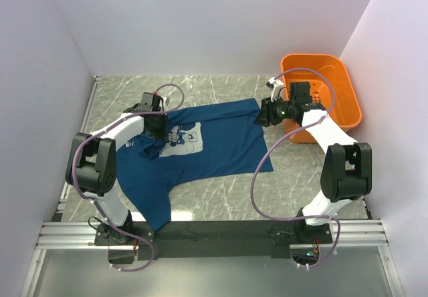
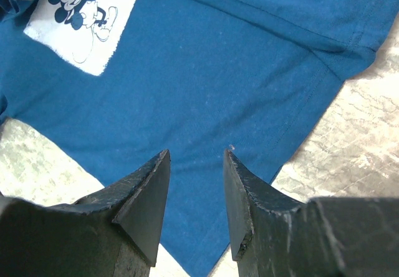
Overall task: Fold and stack the t-shirts
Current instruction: Fold the tshirt
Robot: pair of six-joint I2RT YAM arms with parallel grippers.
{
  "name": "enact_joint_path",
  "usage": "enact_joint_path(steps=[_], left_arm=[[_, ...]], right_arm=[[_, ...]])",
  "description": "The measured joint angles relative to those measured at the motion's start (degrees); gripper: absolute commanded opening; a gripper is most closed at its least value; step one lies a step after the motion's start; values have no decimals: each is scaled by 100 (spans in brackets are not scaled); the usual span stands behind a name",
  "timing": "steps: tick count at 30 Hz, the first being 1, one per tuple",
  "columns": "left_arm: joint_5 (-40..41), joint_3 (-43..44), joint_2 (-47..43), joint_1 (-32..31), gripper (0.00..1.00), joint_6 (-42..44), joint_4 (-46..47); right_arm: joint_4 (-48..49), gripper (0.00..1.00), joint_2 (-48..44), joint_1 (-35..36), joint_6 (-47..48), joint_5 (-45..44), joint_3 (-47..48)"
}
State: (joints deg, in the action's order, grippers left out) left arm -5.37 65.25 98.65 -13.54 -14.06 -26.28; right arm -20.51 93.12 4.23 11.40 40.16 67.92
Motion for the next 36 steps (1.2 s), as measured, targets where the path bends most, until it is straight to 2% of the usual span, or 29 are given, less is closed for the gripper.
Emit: enact_joint_path(steps=[5,6,8,9,10,14,16,19,23,27,36], left_arm=[[-337,192,26,-136,3,66,-273],[-411,245,50,-181,13,92,-345],[-538,299,98,-275,24,162,-444],[-597,319,131,-334,37,192,-520],[-649,326,164,-389,43,256,-586],[-590,326,203,-570,58,262,-848],[-219,304,72,-605,68,157,-833],[195,125,-431,-315,69,-184,-619],[170,-214,-1292,1049,66,-863,90],[-37,-260,-1241,2238,60,-1451,651],[-361,72,195,2557,56,-1976,750]], right_arm=[[0,47,0,0,0,0,0],[0,47,0,0,0,-2,0],[0,47,0,-2,0,0,0],[0,47,0,-2,0,-2,0],[0,47,0,-4,0,0,0],[0,47,0,-15,0,0,0],[0,47,0,-26,0,0,0],[7,47,0,-33,0,0,-2],[79,47,0,-33,-2,20,-52],[129,47,0,-35,-20,66,-210],[164,47,0,-37,-28,175,-267]])
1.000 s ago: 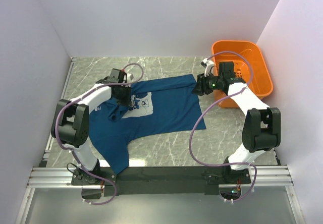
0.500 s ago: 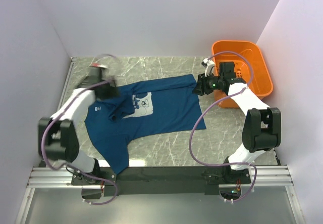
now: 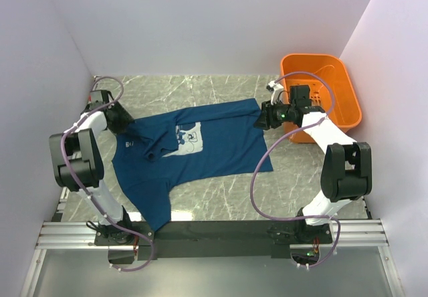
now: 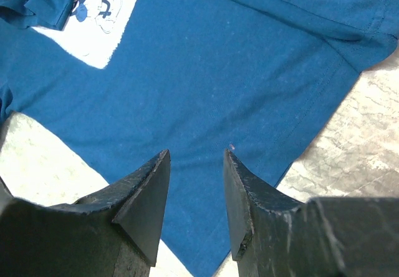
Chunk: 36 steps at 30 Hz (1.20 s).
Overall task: Fold and stack the t-shirts
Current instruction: Fold the tshirt
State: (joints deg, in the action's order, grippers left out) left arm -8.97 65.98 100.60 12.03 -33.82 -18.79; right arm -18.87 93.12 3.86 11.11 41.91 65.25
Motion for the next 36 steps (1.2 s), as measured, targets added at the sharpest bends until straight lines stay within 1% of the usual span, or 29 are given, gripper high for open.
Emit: enact_joint_path(steps=[12,16,19,20,22,23,25,32,36], left_arm=[[234,612,632,210,52,20,-57],[260,726,859,214,52,24,-87],[267,739,931,214,45,26,-111],[267,756,957,214,40,31,-129],[267,820,1010,214,37,39,-155],[267,852,1040,214,32,42,-164],[271,916,1084,214,29,52,-175],[275,1215,1143,262,30,138,-295],[278,1534,1294,354,27,184,-326]], right_arm=[[2,47,22,0,2,-2,0],[2,47,59,0,2,-4,0],[2,47,101,0,4,-17,0],[2,47,111,0,2,-28,0],[2,47,118,0,4,-28,0],[2,47,118,0,2,-31,0],[2,47,118,0,4,-35,0],[0,47,125,0,4,-46,0],[0,47,155,0,7,-48,0]])
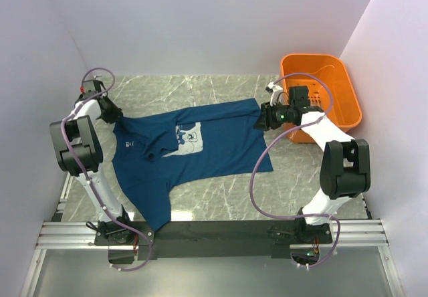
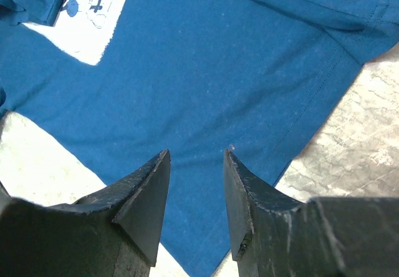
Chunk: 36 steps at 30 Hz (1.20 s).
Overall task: Fold and stack the t-shirts
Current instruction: Fold the tshirt
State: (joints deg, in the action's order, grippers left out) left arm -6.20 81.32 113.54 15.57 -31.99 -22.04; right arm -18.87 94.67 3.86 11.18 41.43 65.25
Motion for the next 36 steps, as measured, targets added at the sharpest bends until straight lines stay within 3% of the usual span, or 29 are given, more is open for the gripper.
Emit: enact_joint_path(steps=[1,2,6,20,21,25,28,31,36], left_arm=[[-2,63,46,26,24,7,0],[-9,111,83,59,13,11,-4],[-74,289,291,153,1,103,-44],[-411,1001,868,234,1,131,-278],[-437,1049,896,240,3,129,-282],[-509,1141,960,278,30,111,-264],[-542,1143,964,313,43,98,-240],[-562,1073,857,334,48,114,-142],[-557,133,-295,354,54,107,133]], right_arm=[[0,47,11,0,0,-2,0],[0,47,17,0,0,-2,0],[-2,47,37,0,2,-7,0],[-7,47,46,0,28,-57,0],[-11,47,46,0,37,-74,0],[-57,47,55,2,116,-116,0],[-256,47,66,59,350,-107,44],[-743,48,197,291,866,2,315],[-1582,49,573,1646,2015,-127,1268]])
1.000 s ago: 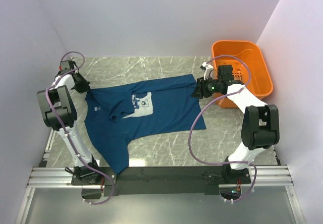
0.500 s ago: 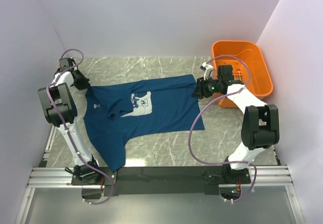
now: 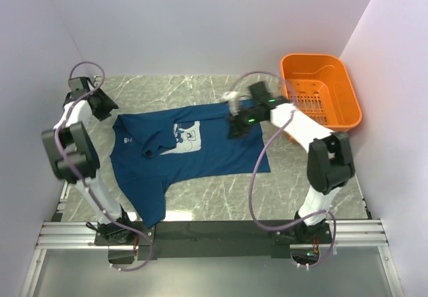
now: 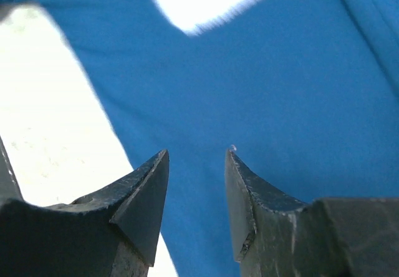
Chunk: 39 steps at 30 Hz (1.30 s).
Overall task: Fold and stack the t-shirts
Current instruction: Fold the tshirt
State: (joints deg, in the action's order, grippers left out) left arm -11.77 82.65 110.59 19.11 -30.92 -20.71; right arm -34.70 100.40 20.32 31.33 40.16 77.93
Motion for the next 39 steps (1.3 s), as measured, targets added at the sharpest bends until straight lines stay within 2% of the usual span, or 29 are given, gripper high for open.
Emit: enact_joint_path(steps=[6,10,17,24,39], left_arm=[[-107,-1633,-2184,22,56,-223,627],[-186,-2363,-2820,76,57,-363,695],[-210,-3447,-3556,199,59,-450,398],[-190,-3742,-4400,310,60,-446,326],[-199,-3960,-4531,382,59,-450,264]], right_arm=[[116,49,511,2020,953,-765,933],[509,47,1139,2702,1320,-1285,1561],[1132,44,2448,3176,1718,-2035,2688],[1270,44,3056,3456,1998,-2446,3075],[1419,42,3633,3543,2124,-2756,3451]])
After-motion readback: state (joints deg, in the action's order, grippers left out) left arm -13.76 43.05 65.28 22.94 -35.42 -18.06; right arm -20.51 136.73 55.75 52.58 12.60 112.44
